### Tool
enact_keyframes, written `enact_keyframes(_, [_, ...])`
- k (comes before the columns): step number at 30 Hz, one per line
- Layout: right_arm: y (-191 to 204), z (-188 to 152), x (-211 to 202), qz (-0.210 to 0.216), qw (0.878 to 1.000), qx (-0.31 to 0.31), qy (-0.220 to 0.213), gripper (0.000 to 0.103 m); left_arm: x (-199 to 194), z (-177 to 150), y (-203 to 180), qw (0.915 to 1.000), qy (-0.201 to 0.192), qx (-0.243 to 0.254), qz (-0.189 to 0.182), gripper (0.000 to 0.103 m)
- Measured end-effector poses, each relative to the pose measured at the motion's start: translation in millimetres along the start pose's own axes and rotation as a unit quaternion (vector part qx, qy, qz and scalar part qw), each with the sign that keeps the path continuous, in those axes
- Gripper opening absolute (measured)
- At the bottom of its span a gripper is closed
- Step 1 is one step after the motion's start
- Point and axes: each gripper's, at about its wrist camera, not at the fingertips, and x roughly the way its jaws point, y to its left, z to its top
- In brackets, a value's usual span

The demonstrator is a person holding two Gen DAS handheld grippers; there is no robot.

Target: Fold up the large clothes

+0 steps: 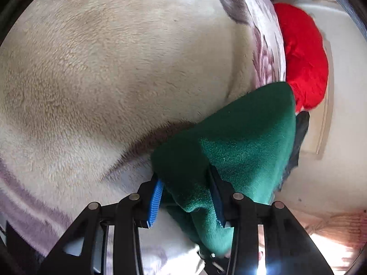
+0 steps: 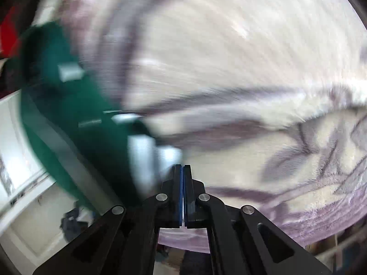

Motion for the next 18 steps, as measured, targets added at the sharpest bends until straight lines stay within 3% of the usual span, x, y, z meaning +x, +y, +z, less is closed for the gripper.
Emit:
enact_keyframes(2, [-11, 4, -5, 0.041, 0.999, 0.010, 0.012, 0.001, -15, -4, -8, 0.9993, 0.017, 0.031, 0.008, 0.037])
enact_keyframes(4, [-9, 7, -21, 0.046, 0.999, -0.012, 0.004, 0.003, -31, -8, -15, 0.9971, 0.028, 0.067, 0.023, 0.037])
enact_keyframes(5, [-7, 9, -32, 0.051, 0.998, -0.026, -0.003, 0.025, -38, -8, -20, 0.9950, 0.031, 0.089, 0.032, 0.038])
enact_keyframes(6, [-4, 11, -41, 0.060, 0.998, -0.035, -0.009, 0.072, -43, -7, -23, 0.9936, 0.031, 0.102, 0.037, 0.041])
enact_keyframes(7, [0, 14, -50, 0.069, 0.996, -0.044, -0.019, 0.093, -50, -3, -27, 0.9916, 0.029, 0.119, 0.042, 0.059])
enact_keyframes(8, [7, 18, -58, 0.081, 0.995, -0.057, -0.031, 0.103, -53, 2, -31, 0.9900, 0.025, 0.132, 0.042, 0.075])
enact_keyframes(11, [37, 34, -67, 0.115, 0.986, -0.113, -0.034, 0.103, -51, 23, -46, 0.9825, 0.011, 0.181, 0.043, 0.075])
enact_keyframes(13, [69, 49, -62, 0.137, 0.976, -0.164, -0.034, 0.103, -33, 37, -62, 0.9724, 0.017, 0.229, 0.042, 0.075])
enact_keyframes(18, [121, 69, -22, 0.146, 0.965, -0.216, -0.018, 0.103, 41, 63, -102, 0.9441, 0.079, 0.319, 0.020, 0.075])
